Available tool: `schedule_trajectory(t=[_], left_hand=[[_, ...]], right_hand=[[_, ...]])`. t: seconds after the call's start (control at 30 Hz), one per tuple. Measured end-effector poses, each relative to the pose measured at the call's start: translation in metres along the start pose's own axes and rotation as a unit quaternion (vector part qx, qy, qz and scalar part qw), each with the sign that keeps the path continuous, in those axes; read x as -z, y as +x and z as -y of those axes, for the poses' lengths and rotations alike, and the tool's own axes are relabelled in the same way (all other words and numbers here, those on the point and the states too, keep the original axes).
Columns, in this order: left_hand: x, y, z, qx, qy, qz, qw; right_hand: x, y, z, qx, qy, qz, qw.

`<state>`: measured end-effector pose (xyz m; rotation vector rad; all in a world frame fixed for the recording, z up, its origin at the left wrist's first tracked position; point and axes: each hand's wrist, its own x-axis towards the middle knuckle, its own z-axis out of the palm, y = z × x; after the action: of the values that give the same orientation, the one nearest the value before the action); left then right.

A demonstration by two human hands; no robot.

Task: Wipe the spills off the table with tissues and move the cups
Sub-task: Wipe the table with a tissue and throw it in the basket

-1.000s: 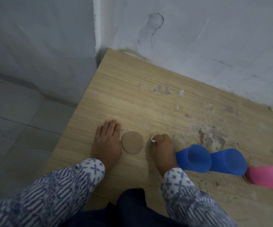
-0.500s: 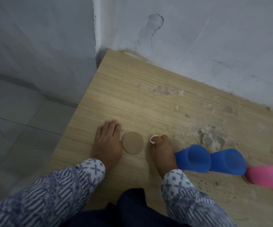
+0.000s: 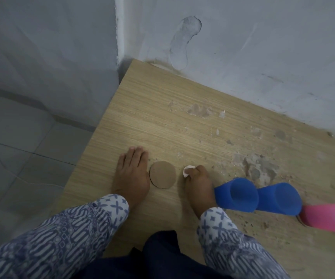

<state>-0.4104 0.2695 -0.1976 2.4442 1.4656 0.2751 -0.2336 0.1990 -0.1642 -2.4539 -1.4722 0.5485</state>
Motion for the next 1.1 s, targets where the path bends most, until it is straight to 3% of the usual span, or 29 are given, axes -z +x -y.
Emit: schedule_trajectory(t=[0.13,0.23,0.37,0.57,0.83,1.0,1.1], left_hand=[[0.001,0.001,-0.001,0.001,0.003,0.004,1.000],[0.001,0.001,-0.001,0.001,-0.001,0.007,1.000],[0.001,0.001,-0.001,-0.002,-0.004,0.005,1.000],[0.000,0.000,0.000,0.000,0.000,0.001,1.000],[0.001,0.001,0.000,-0.002,-0.011,0.007,1.000],[0.002,0.001,0.000,0.000,-0.010,0.010,1.000],[0.003,0.001,-0.001,0.001,-0.008,0.012,1.000]], right_hand=[[-0.013,-0.037,-0.002,0.060,-0.009,-0.005,0.998],[-0.010,-0.046,-0.008,0.012,0.030,-0.030,0.999],[-0.002,-0.015,-0.004,-0.025,0.005,-0.015,1.000],[-0.008,-0.029,-0.005,0.049,-0.024,0.011,0.998],[0.000,-0.003,-0.004,-0.011,-0.008,-0.014,1.000],[-0.009,-0.028,0.009,0.061,-0.021,0.009,0.998],[-0.008,-0.042,0.001,0.038,0.015,-0.016,0.999]])
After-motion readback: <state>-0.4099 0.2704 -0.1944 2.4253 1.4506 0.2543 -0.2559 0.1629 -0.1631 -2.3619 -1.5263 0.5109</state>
